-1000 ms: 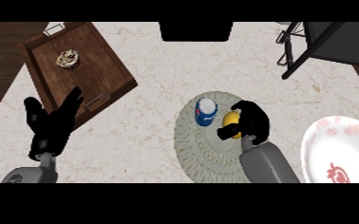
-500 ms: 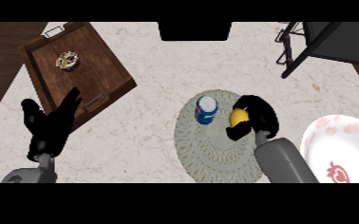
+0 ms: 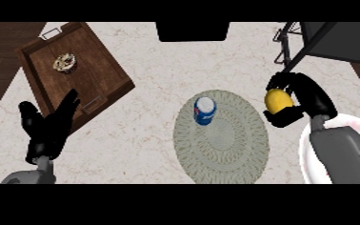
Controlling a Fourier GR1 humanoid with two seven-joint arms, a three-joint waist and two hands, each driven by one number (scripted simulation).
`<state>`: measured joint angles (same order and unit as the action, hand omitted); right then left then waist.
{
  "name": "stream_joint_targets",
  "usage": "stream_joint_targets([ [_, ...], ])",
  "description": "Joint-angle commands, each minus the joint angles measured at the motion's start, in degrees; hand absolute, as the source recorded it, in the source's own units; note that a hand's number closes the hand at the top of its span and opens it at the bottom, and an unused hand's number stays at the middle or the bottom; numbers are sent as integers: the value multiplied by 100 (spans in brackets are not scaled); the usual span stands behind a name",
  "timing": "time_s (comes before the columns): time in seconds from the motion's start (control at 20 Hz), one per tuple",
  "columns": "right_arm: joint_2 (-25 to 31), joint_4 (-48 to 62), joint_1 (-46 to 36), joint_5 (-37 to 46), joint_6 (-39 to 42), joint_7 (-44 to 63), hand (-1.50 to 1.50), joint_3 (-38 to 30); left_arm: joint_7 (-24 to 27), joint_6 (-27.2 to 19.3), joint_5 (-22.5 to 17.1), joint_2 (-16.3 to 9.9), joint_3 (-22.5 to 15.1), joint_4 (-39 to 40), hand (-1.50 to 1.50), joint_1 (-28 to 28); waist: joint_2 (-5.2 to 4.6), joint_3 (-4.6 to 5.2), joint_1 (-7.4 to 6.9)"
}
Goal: Pick the lemon from the placemat and place it in the tiered shelf
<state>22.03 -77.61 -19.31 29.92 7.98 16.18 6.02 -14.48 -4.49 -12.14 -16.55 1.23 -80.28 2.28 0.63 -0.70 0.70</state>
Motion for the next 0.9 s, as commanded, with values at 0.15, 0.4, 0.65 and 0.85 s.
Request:
stream_joint_targets([
  [0.15,518,-1965,258,-129,-128,407,150,-615,-10,195,-164,103,67,321,0,-290,-6,81,118],
  [0.4,1109,-2929,-246,-736,607,1521,150,-1503,118,-48,169,327,-128,439,0,-117,-22,83,130],
  [0.65,1672,-2867,-844,-1287,1077,2129,150,-2368,-56,77,108,318,-163,78,0,-326,-37,74,-12],
  [0.85,2071,-2110,-1586,-1501,1273,2254,150,-2732,-157,178,47,231,-22,235,0,-81,-65,74,-92],
])
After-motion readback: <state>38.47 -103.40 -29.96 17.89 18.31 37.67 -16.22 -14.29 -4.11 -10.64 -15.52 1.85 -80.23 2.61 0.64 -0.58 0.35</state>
